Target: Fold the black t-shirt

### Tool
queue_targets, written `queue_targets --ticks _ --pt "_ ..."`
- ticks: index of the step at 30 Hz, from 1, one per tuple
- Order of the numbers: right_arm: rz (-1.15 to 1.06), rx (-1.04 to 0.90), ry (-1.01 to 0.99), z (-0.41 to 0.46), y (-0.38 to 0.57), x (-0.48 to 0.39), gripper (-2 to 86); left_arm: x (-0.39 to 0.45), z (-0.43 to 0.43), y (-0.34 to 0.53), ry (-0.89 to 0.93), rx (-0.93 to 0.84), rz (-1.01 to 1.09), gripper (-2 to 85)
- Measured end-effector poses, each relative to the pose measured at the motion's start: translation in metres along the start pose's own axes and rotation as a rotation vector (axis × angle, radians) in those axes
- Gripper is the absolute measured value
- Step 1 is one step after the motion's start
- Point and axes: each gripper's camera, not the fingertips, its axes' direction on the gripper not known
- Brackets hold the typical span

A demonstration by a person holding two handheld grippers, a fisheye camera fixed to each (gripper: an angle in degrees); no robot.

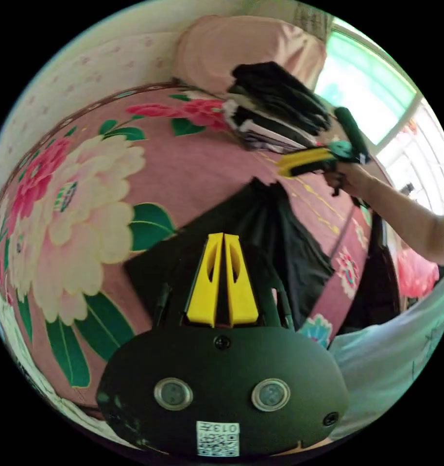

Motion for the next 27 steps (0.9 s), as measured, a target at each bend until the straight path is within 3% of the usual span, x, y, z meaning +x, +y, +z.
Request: queue_targets --ticks 3,9,13,19,22,24,27 --pt "-0.029 -0.074 -0.001 0.019 -0.005 0.002 9.2 -0.011 0.005 -0.03 -0.045 -0.081 0.039 3.1" --pt "-0.082 -0.202 0.048 0.046 0.01 0.009 8.2 0.028 0.028 -0.059 -0.103 -0.282 0.334 0.4" --pt "-0.097 -0.218 0.055 0.052 0.018 0.01 4.0 0.043 0.019 -0.072 -0.13 -0.276 0.304 -0.3" --pt "-0.191 -0.092 0.207 0.031 0.023 -0.011 1.9 0.046 -0.041 -0.078 -0.212 -0.055 0.184 -0.4" --pt "-0.191 -0.022 0.228 0.031 0.023 -0.012 2.1 0.041 -0.045 -0.085 -0.195 -0.058 0.151 -0.4" --pt "-0.184 -0.061 0.223 0.039 0.024 -0.009 2.5 0.045 -0.037 -0.089 -0.109 -0.097 0.191 -0.3" --pt "-0.131 -0.111 0.179 0.046 0.03 0.0 4.4 0.065 -0.026 -0.09 -0.124 -0.163 0.329 0.1"
